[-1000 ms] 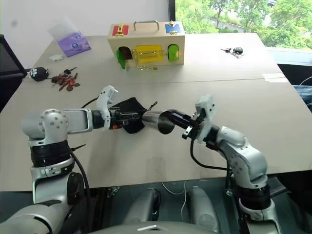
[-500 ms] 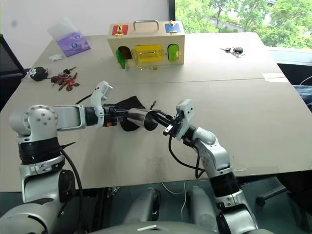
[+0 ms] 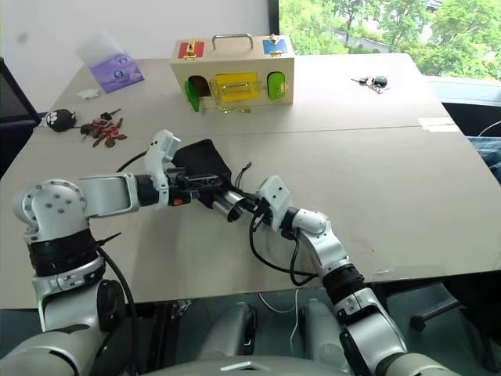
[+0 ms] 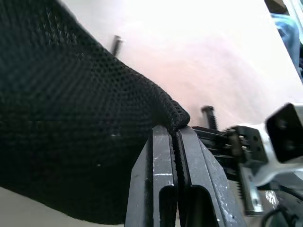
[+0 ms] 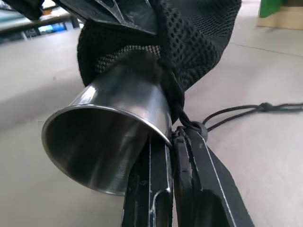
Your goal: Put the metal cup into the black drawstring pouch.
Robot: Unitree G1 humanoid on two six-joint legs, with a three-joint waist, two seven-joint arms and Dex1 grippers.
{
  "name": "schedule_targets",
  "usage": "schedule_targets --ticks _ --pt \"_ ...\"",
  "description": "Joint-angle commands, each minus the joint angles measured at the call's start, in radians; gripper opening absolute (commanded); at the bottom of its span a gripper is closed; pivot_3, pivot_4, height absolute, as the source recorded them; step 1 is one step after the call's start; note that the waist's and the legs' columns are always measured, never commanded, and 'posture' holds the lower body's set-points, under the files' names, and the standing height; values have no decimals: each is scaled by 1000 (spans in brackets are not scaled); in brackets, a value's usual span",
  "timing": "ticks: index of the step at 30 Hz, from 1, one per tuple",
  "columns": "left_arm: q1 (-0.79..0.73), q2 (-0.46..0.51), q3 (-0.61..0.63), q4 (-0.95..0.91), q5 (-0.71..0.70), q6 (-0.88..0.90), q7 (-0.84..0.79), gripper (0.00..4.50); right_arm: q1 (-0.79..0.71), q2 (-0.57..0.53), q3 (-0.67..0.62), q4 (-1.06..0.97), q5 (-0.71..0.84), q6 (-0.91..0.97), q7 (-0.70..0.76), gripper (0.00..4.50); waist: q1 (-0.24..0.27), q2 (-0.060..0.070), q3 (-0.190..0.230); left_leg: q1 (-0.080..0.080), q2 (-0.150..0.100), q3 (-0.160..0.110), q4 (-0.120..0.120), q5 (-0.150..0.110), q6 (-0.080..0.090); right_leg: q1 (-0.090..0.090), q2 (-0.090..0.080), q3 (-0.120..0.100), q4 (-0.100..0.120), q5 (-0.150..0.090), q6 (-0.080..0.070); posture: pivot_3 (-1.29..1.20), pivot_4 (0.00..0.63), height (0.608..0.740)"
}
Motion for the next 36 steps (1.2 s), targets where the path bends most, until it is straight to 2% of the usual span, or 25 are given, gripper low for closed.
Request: schedule_targets --ticks 1,5,8,13,17,24,29,32,34,36 --pt "-7 5 -18 -125 -30 2 21 0 -30 -12 12 68 -86 -26 -73 41 1 0 0 0 0 -1 0 0 0 0 0 0 0 0 0 0 150 740" --pt "-11 -37 -31 -182 -58 2 44 0 -74 15 16 130 -122 -59 -124 41 0 0 0 4 0 0 0 0 0 4 0 1 0 0 0 0 150 740" --pt "-3 -56 -56 -228 -53 2 59 0 -102 71 -30 147 -55 -20 -121 41 0 0 0 12 0 1 -2 -1 2 11 0 1 -1 0 0 0 150 740" --pt "1 -104 -41 -256 -65 2 82 0 -181 180 -149 184 58 102 -178 41 0 0 1 12 0 0 -3 -1 2 12 1 0 -1 0 0 0 150 740" --pt "8 -117 -29 -262 -61 2 114 0 -225 204 -179 212 86 133 -204 41 3 0 1 11 -1 -1 -3 -1 2 12 0 0 -3 0 0 0 150 740" --pt "45 -164 -17 -312 -26 2 160 0 -246 234 -280 182 280 342 -223 41 3 0 1 11 -1 -2 -5 -1 3 12 0 -1 -3 0 0 0 150 740" --pt "-6 -226 31 -281 -49 2 215 0 -225 198 -116 178 101 186 -229 41 0 0 1 12 -1 -1 -5 -2 3 12 0 0 -4 0 0 0 150 740" --pt "-45 -261 62 -250 -78 2 255 0 -244 131 45 256 -143 -38 -317 41 -1 0 1 11 -1 0 -6 -2 3 11 1 0 -4 -1 0 0 150 740" --pt "-61 -268 68 -238 -101 2 278 0 -263 102 108 320 -247 -145 -356 41 -1 0 1 11 -1 1 -7 -1 2 10 1 1 -4 -1 0 0 150 740" --pt "-55 -258 61 -243 -126 2 291 0 -271 180 -28 331 -75 -36 -323 41 0 -1 1 11 -1 1 -7 0 0 10 0 1 -5 -1 0 0 150 740"
